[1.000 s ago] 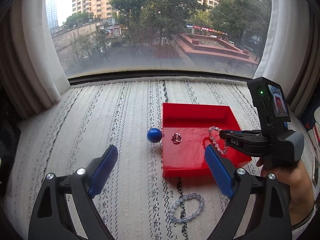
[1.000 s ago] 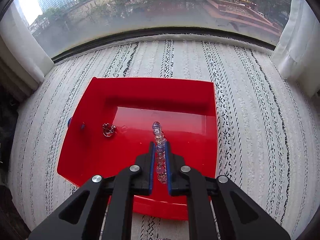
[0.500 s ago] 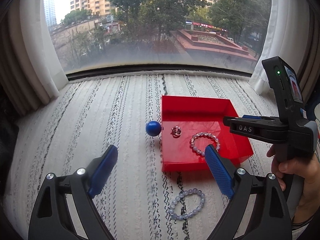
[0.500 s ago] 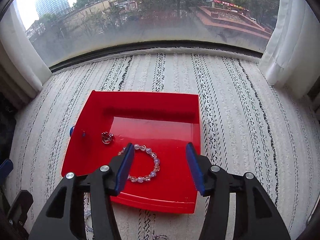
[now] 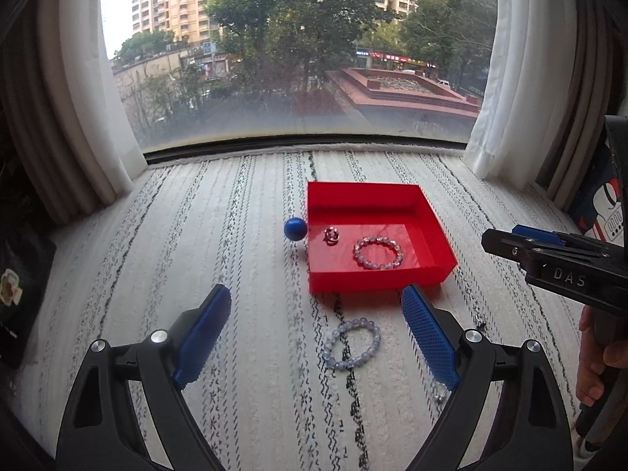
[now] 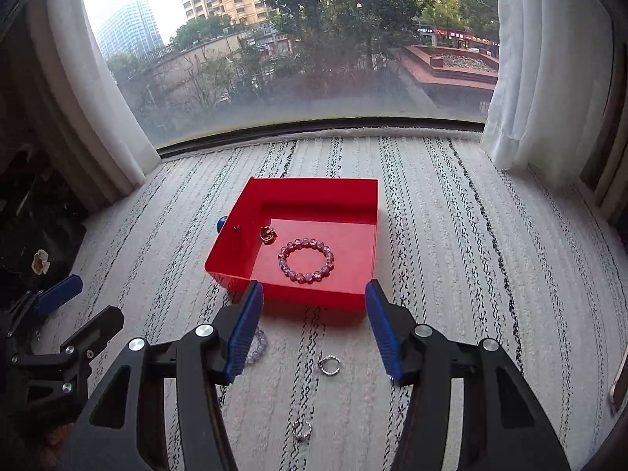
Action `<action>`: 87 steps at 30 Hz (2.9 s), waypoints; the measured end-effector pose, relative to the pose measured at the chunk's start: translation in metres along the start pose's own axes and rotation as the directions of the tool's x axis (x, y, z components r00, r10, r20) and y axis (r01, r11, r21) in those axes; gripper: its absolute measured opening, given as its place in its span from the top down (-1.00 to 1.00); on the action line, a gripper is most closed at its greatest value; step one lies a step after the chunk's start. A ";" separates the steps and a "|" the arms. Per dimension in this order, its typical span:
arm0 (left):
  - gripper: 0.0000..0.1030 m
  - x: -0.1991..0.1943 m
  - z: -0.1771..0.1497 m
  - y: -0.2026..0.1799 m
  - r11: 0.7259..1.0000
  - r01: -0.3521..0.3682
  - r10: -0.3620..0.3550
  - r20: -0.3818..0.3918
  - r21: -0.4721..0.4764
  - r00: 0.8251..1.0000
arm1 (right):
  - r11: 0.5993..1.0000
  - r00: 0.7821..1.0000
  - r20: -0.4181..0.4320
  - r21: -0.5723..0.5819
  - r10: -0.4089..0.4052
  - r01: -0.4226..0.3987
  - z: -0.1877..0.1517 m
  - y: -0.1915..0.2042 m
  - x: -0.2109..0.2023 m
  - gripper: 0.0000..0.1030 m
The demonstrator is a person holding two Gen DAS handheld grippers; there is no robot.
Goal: Organize jewelry
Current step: 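Lower the beaded bracelet into the red tray and open the right tool, then withdraw both tools from the tray toward the remaining jewelry, then grasp the clear beaded bracelet on the cushion with the left tool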
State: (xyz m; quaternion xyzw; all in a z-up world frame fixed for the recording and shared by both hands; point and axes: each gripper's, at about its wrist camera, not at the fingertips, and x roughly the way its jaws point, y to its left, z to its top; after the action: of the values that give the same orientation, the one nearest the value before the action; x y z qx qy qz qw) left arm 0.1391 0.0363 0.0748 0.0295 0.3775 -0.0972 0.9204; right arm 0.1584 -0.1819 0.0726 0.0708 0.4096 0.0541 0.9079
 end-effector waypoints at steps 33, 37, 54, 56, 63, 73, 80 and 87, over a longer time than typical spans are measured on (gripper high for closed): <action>-0.67 -0.011 -0.151 -0.023 1.000 -0.005 0.003 -0.097 -0.022 0.995 | 0.996 0.995 0.095 0.086 -0.025 0.017 -0.208 -0.011 -0.053 -0.55; -0.67 0.010 -0.108 -0.025 0.999 -0.012 0.013 -0.045 0.030 0.999 | 0.996 0.996 0.088 0.088 -0.018 0.010 -0.207 -0.014 -0.049 -0.55; -0.45 0.147 -0.060 -0.023 0.989 -0.122 0.135 -0.179 0.078 0.975 | 0.996 0.998 0.058 0.081 0.029 -0.034 -0.207 -0.015 -0.036 -0.55; -0.38 0.152 -0.063 -0.021 0.989 -0.125 0.137 -0.191 0.073 0.972 | 0.996 0.998 0.057 0.082 0.032 -0.037 -0.207 -0.016 -0.036 -0.55; 0.12 0.148 -0.067 -0.026 0.996 -0.065 0.075 -0.178 0.061 0.981 | 0.995 0.998 0.054 0.090 0.029 -0.034 -0.208 -0.018 -0.036 -0.55; 0.77 0.143 -0.071 -0.038 0.997 -0.014 0.028 -0.174 0.082 0.984 | 0.996 0.998 0.047 0.086 0.032 -0.036 -0.209 -0.016 -0.035 -0.55; 0.82 0.141 -0.073 -0.042 0.995 -0.017 0.033 -0.175 0.096 0.984 | 0.996 0.999 0.047 0.084 0.028 -0.031 -0.208 -0.017 -0.034 -0.55; 0.83 0.138 -0.072 -0.037 0.997 -0.002 0.017 -0.182 0.079 0.983 | 0.996 0.999 0.047 0.084 0.025 -0.029 -0.208 -0.017 -0.033 -0.55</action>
State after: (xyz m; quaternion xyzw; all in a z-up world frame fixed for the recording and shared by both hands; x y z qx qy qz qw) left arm 0.1777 -0.0125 -0.0724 0.0763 0.4560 -0.1046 0.8805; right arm -0.0191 -0.1867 -0.0425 0.1159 0.3898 0.0471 0.9124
